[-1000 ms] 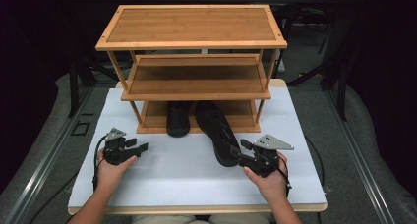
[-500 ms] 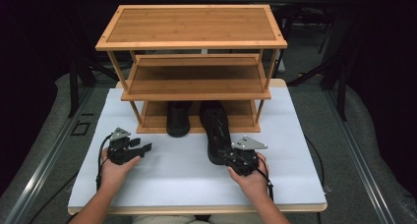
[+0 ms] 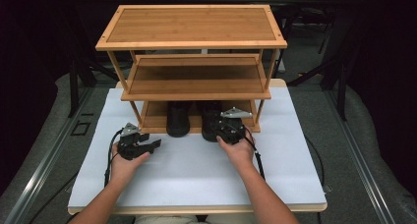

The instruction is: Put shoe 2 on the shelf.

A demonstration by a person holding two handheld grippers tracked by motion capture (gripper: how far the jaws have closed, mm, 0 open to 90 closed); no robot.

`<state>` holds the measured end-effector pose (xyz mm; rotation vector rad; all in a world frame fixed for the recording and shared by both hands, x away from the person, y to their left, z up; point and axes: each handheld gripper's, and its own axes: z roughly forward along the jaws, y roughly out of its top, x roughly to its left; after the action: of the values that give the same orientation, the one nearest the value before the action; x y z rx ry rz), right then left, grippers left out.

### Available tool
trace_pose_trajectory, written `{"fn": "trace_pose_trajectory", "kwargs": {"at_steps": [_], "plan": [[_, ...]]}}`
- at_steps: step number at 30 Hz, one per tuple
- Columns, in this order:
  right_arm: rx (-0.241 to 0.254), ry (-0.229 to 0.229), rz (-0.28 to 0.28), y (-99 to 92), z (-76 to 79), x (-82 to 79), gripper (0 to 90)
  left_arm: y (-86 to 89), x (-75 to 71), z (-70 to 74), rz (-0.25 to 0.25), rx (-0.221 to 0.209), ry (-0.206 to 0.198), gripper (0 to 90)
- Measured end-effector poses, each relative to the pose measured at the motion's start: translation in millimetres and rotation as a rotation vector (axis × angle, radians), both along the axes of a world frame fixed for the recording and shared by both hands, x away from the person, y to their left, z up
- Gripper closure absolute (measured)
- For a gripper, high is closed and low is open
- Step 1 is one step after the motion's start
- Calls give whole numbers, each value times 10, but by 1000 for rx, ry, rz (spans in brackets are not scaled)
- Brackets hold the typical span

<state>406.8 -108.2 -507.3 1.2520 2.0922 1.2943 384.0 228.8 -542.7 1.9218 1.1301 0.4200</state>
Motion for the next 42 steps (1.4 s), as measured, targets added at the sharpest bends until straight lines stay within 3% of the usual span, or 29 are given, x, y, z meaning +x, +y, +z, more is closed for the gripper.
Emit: {"fn": "trace_pose_trajectory", "kwargs": {"at_steps": [1, 4, 7, 8, 9, 10, 13, 15, 16, 17, 20, 21, 23, 26, 29, 34, 37, 42], "plan": [[20, 2, -6, 41, -15, 84, 771, -47, 28, 3, -7, 4, -7, 389], [37, 11, -17, 78, -30, 134, 769, -146, 104, 14, 0, 2, -31, 378], [65, -6, -26, 126, -76, 209, 746, -234, 198, 13, 1, 11, -28, 347], [95, 4, -31, 145, -88, 237, 660, -270, 226, 7, 8, 4, -35, 324], [95, 4, -31, 145, -88, 237, 660, -292, 256, 6, 6, 11, -36, 324], [85, 4, -32, 147, -88, 229, 642, -320, 285, 3, 6, 9, -33, 316], [100, -70, -84, -13, -56, 31, 674, -357, 305, -5, 4, -14, -59, 334], [112, -73, -102, -72, -54, -2, 680, -364, 306, -5, 2, -15, -81, 347], [123, -51, -122, -163, -66, -16, 684, -363, 305, -2, 6, -9, -90, 437], [104, -48, -135, -189, -80, -16, 690, -363, 306, 1, 11, 0, -88, 491], [63, -54, -163, -221, -128, 4, 698, -371, 312, 9, -4, -30, -62, 566], [62, -26, -175, -235, -174, 45, 700, -381, 309, 17, -8, -22, -60, 593], [58, -12, -178, -230, -201, 72, 700, -412, 311, 30, -10, -4, -62, 595], [31, 45, -156, -150, -305, 148, 702, -431, 340, 22, -8, -24, -46, 585], [29, 38, -156, -103, -318, 146, 704, -479, 381, -4, -9, -58, -34, 577], [42, 52, -149, -83, -319, 143, 710, -578, 417, -11, -28, -54, -27, 568], [54, 55, -136, -56, -330, 143, 713, -607, 404, -21, -36, -15, -37, 536], [61, 64, -140, -51, -326, 144, 718, -590, 406, -25, -39, -19, -21, 535]]}}
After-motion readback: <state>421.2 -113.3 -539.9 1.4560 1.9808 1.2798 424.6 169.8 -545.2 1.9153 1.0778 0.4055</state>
